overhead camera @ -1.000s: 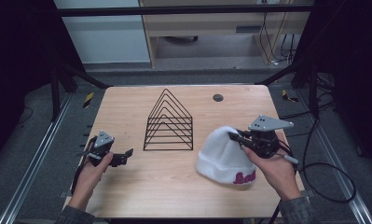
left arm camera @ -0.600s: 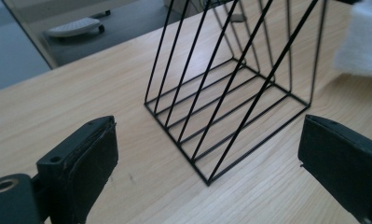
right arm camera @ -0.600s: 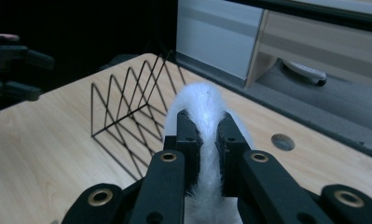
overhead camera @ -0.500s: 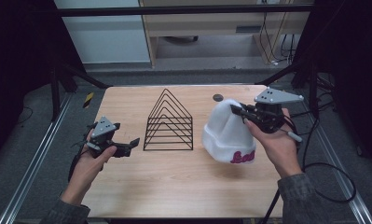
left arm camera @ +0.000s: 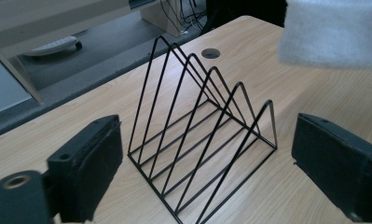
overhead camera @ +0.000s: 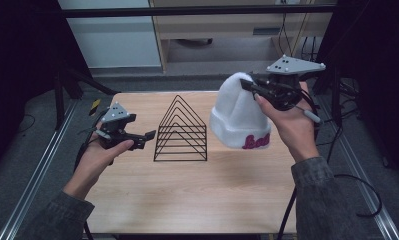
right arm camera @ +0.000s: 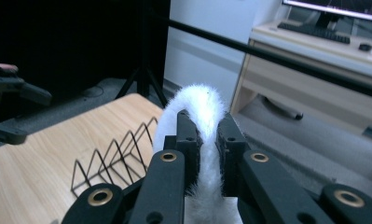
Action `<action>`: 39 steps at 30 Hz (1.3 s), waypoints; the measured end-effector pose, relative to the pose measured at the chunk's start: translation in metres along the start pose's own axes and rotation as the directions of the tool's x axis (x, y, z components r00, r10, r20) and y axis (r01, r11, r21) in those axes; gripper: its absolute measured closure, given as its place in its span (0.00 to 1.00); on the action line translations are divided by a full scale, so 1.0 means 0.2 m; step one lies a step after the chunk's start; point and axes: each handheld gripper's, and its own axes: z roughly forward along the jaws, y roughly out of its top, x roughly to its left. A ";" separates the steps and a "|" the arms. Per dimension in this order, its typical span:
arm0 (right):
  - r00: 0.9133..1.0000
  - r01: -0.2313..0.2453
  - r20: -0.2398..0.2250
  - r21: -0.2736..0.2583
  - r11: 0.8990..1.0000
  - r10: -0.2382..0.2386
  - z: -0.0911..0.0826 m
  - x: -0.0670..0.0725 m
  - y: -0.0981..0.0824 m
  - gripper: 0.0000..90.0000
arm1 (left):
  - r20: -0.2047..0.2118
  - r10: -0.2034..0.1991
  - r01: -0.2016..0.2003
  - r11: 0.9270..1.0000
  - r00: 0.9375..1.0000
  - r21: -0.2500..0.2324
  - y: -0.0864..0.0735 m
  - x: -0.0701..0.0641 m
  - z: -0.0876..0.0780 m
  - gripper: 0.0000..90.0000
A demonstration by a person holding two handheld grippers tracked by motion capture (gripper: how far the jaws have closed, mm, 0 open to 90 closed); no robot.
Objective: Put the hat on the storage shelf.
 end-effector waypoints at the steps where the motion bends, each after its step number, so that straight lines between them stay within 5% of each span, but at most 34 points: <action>1: 1.000 0.000 0.000 0.000 1.000 0.000 0.00 0.00 0.00 0.92 | 0.000 -0.004 0.004 1.000 1.000 0.001 0.01 0.01 0.00 0.10; 6: 1.000 0.015 -0.014 -0.034 0.999 -0.015 0.02 0.00 0.09 0.92 | 0.016 -0.029 0.029 0.998 0.999 -0.049 0.06 0.03 -0.02 0.14; 12: 1.000 -0.002 -0.031 -0.082 0.997 0.000 0.07 0.01 0.18 0.92 | -0.016 0.036 -0.037 0.998 0.999 -0.054 0.16 0.05 -0.07 0.15; 17: 0.999 -0.001 -0.041 -0.108 0.994 -0.004 0.11 0.04 0.25 0.92 | 0.029 0.070 -0.068 0.995 0.997 -0.075 0.26 0.04 -0.06 0.16; 24: 0.999 -0.006 -0.054 -0.130 0.992 -0.001 0.17 0.09 0.36 0.92 | 0.051 0.123 -0.120 0.992 0.991 -0.045 0.27 -0.01 0.01 0.17; 39: 0.990 0.016 -0.137 -0.135 0.991 -0.035 0.34 0.25 0.42 0.92 | 0.068 0.106 -0.104 0.994 0.992 -0.041 0.27 0.01 0.09 0.15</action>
